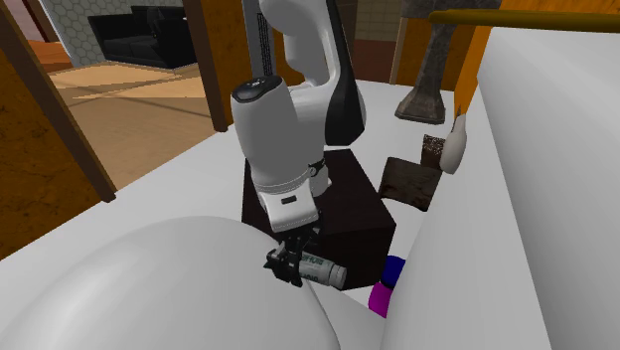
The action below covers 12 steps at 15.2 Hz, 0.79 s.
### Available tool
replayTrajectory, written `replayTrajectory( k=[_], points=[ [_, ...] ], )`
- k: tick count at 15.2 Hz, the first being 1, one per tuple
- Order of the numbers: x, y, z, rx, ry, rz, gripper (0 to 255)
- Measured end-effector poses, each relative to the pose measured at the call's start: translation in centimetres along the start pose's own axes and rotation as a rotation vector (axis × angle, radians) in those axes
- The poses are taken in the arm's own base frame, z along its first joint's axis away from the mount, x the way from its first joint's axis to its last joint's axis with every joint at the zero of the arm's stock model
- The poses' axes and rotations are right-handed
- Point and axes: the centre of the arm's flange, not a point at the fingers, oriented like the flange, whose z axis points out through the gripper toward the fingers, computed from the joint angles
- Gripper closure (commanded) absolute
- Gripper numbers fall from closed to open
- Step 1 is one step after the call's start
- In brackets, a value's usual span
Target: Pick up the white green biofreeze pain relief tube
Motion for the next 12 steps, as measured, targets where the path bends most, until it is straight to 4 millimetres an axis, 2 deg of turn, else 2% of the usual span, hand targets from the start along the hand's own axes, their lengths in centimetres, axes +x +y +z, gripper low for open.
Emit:
replayTrajectory(
  k=[8, 12],
  points=[
    [0.0, 0.0, 0.0, -0.001, 0.0, 0.0, 255],
    [0.2, 0.0, -1.6, 0.0, 0.0, 0.0, 255]
  ],
)
